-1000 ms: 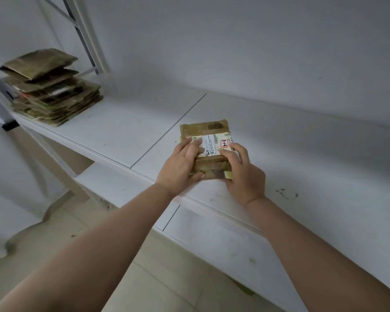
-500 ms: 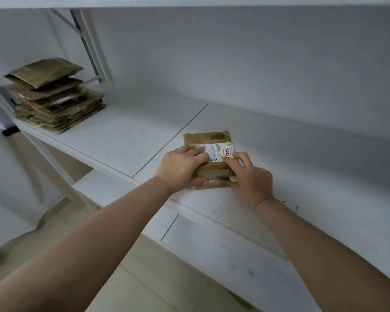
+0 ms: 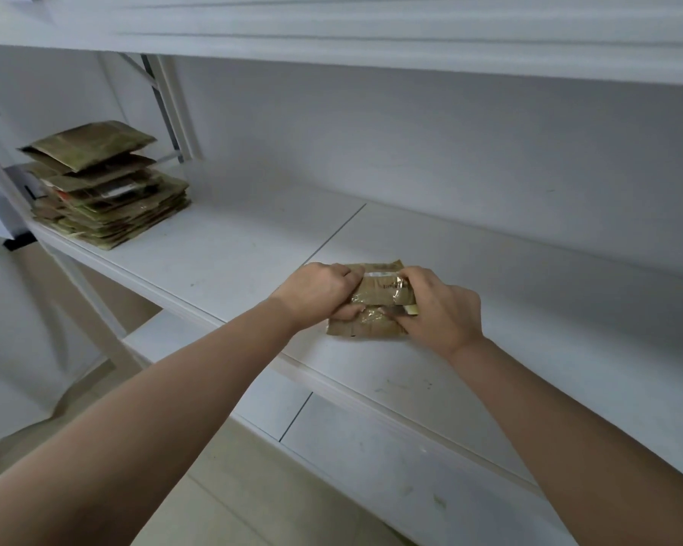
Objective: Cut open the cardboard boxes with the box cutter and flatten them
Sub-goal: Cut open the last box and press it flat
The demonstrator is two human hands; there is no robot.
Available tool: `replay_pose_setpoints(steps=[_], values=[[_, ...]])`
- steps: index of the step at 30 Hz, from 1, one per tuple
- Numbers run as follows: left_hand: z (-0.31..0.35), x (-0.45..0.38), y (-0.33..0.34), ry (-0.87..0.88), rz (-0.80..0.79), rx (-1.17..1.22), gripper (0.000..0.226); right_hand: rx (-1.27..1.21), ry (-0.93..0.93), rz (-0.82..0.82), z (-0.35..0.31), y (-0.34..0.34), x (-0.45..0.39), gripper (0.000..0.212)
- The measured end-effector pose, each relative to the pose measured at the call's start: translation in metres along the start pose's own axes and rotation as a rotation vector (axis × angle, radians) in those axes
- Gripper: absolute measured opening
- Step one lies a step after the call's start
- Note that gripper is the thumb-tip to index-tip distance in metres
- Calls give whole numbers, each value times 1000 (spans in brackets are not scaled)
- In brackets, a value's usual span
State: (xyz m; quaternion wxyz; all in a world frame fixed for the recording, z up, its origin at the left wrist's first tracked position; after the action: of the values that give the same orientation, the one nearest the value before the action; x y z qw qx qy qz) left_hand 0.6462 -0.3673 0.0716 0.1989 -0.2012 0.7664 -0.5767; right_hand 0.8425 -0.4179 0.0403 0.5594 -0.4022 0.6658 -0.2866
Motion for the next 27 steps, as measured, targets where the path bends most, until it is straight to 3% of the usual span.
replay_pose_setpoints(steps=[4,9,13,18,23,27], values=[[10,3,0,3,64,67,65,205,-172,99,3,-3,-3,56],[19,11,8,38,170,38,54,255,-159,50,-7,-3,2,58],[33,15,11,-7,71,29,54,240,-192,43,-10,-6,14,51],[49,20,17,-22,23,-7,47,262,-190,34,-13,-4,32,57],[69,30,21,-82,-71,-65,59,256,-241,50,-9,-8,55,48],[71,37,11,-127,-11,38,56,226,-159,-25,-6,-11,57,51]])
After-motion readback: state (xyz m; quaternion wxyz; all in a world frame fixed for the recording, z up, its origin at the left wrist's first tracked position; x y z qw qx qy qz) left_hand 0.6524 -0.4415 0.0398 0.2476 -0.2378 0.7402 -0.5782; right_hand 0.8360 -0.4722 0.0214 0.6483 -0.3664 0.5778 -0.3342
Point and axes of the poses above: each hand's wrist, its own x-axis away from the middle knuckle, its own y-axis out of the palm, z = x × y, the point moved 1 cm from there along -x, towards the middle knuckle, and after that the axes turned 11 degrees about y, right-handed, at the moved point
